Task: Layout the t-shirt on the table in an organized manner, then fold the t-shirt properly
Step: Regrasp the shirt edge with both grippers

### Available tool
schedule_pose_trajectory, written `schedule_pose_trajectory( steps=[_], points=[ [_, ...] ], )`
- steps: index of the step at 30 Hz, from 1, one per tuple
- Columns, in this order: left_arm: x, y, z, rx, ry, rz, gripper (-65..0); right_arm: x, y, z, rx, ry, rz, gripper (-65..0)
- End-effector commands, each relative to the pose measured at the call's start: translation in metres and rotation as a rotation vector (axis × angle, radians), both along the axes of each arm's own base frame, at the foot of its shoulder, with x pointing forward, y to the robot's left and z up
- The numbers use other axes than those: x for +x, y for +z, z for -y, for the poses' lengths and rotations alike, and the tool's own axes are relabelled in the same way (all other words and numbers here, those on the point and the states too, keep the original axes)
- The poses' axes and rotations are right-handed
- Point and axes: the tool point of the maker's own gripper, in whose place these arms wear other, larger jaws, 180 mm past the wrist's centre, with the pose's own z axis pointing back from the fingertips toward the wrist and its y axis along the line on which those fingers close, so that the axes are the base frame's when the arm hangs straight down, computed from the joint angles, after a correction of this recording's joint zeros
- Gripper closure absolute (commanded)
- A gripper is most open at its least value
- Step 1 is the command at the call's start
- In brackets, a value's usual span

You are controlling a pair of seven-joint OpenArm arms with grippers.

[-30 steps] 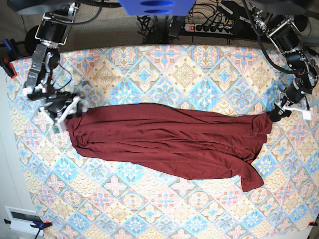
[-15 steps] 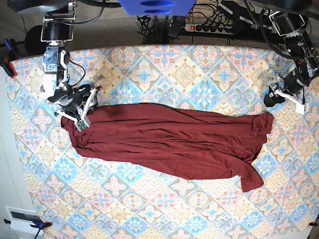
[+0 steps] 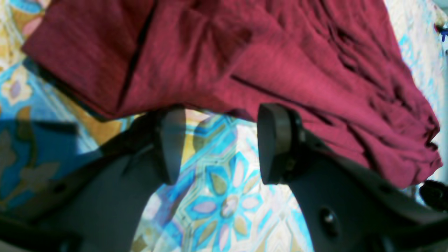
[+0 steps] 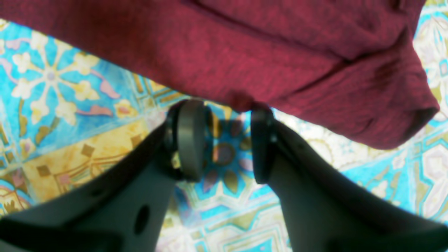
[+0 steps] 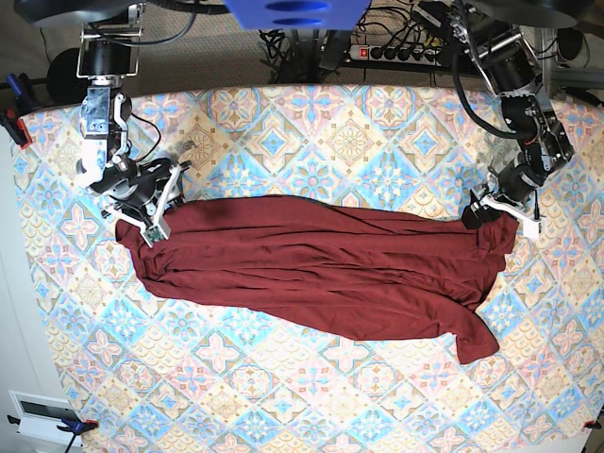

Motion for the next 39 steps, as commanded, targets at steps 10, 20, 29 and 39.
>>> schedule_pose_trajectory(
  steps=[10, 20, 29, 39],
  points=[
    [0.017, -0.017, 0.013, -0.145, 0.075, -0.03, -32.2, 0.017, 0.027, 0.0, -0.006, 0.014, 0.09, -20.6],
    [0.027, -0.017, 0.007, -0.166, 0.129, 0.005, -19.3, 0.015, 0.026, 0.001, -0.006, 0.01, 0.087, -20.6],
    [0.038, -0.005, 0.004, -0.161, 0.122, 0.036, -0.2, 0.016, 0.043, 0.037, -0.01, -0.125, 0.118, -20.6],
    [0.035, 0.017, -0.011, -0.129, 0.096, 0.069, 0.0, -0.005, 0.034, 0.075, 0.247, -0.406, 0.063, -20.9]
  ],
)
